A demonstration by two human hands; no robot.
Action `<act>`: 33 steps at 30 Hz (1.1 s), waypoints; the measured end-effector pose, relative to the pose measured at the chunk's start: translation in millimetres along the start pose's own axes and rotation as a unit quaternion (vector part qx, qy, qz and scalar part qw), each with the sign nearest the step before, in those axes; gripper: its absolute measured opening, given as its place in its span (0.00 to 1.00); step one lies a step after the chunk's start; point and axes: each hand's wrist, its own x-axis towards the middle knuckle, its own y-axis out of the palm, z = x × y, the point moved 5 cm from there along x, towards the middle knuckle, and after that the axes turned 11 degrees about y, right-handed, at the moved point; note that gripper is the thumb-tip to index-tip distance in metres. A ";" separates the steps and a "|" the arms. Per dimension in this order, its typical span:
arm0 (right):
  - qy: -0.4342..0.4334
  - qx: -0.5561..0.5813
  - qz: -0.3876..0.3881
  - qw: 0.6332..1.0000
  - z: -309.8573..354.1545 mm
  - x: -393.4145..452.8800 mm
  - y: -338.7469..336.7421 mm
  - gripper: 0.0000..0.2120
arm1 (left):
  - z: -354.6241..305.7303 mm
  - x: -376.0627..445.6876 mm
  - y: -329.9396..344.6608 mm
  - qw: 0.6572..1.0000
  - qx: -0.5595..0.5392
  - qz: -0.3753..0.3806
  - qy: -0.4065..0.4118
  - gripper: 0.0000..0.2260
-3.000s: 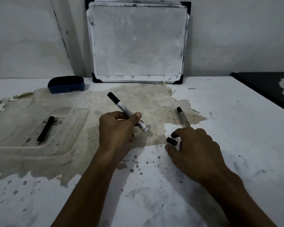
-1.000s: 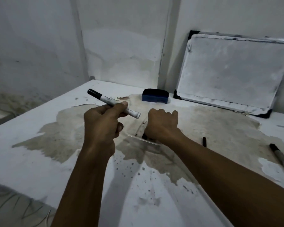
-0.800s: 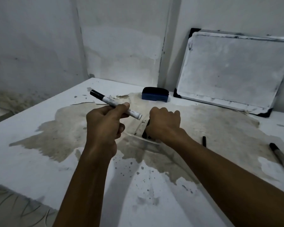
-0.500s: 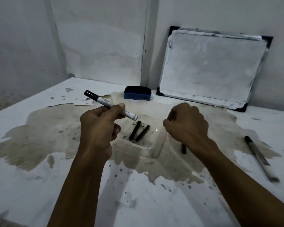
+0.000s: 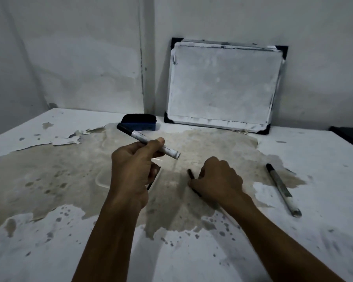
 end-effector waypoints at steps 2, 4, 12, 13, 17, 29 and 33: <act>-0.002 0.011 -0.010 1.000 -2.2 -2.0 -9.4 0.16 | 5.9 -2.3 14.0 1.000 -0.009 0.014 -0.021 0.08; -0.012 0.054 -0.035 0.998 -7.4 -6.5 -25.7 0.13 | 12.6 -4.5 24.8 0.998 -0.024 0.026 -0.050 0.09; -0.231 0.261 -0.255 0.902 -18.2 -61.9 -103.2 0.05 | 11.5 -4.8 48.7 0.995 -0.067 0.032 -0.059 0.11; -0.246 0.258 -0.271 0.894 -19.0 -66.3 -106.0 0.05 | 8.9 -4.6 51.0 0.995 -0.071 0.035 -0.058 0.11; -0.258 0.240 -0.288 0.890 -21.7 -69.8 -107.7 0.06 | 0.4 -4.7 57.0 0.993 -0.089 0.048 -0.057 0.16; -0.254 0.253 -0.272 0.893 -32.8 -67.0 -115.7 0.07 | -5.0 -19.9 83.0 0.986 0.034 0.163 0.003 0.09; -0.224 0.300 -0.276 0.886 -47.2 -70.0 -122.4 0.18 | 4.4 -26.1 91.8 0.984 -0.058 0.152 -0.072 0.13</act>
